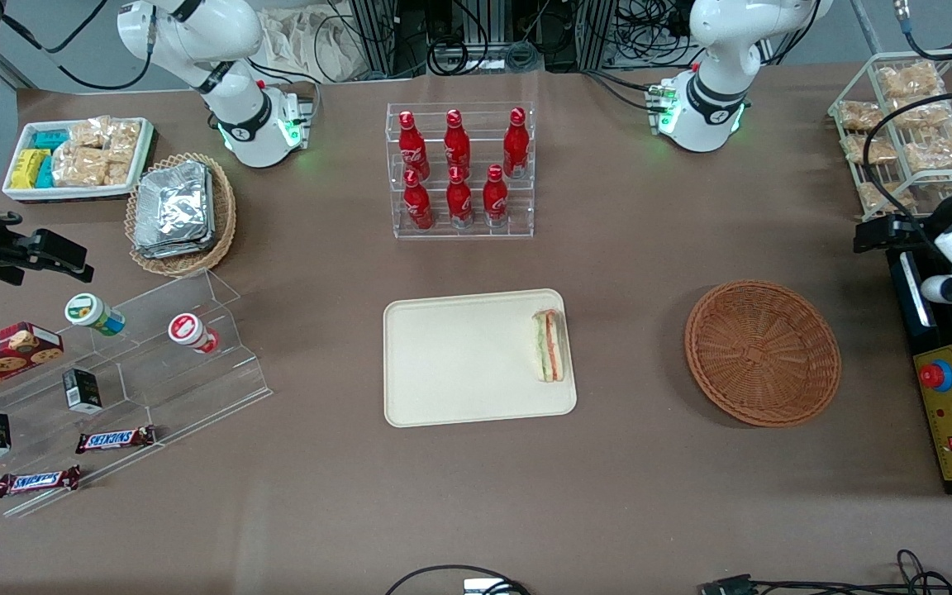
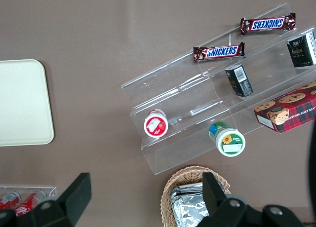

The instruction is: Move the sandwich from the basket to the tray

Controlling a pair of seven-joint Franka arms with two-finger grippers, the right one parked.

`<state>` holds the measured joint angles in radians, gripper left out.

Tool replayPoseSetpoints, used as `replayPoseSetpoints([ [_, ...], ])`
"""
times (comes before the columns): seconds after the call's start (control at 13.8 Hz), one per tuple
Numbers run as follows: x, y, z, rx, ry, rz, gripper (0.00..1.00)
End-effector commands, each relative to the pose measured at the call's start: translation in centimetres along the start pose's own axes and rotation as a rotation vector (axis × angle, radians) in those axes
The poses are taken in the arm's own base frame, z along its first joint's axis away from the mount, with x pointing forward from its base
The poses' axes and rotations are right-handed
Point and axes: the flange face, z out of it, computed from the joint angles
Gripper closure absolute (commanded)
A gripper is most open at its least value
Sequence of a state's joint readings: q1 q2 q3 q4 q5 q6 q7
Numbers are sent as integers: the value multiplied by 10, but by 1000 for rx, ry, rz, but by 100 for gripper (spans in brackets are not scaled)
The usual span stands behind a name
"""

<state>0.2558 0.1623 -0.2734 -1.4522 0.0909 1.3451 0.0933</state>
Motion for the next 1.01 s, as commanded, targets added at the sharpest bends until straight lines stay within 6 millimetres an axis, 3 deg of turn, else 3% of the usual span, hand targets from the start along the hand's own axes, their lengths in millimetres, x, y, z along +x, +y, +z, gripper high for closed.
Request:
replayPoseSetpoints([
  [0.0, -13, 11, -6, 4, 8, -40, 0],
  [0.22, -13, 18, -7, 7, 10, -32, 0],
  [0.36, -22, 35, -14, 27, 24, -14, 0],
  [0.43, -24, 30, -14, 30, 25, -27, 0],
  [0.65, -29, 42, -16, 44, 51, -18, 0],
  [0.94, -32, 79, -7, 25, 136, -53, 0],
])
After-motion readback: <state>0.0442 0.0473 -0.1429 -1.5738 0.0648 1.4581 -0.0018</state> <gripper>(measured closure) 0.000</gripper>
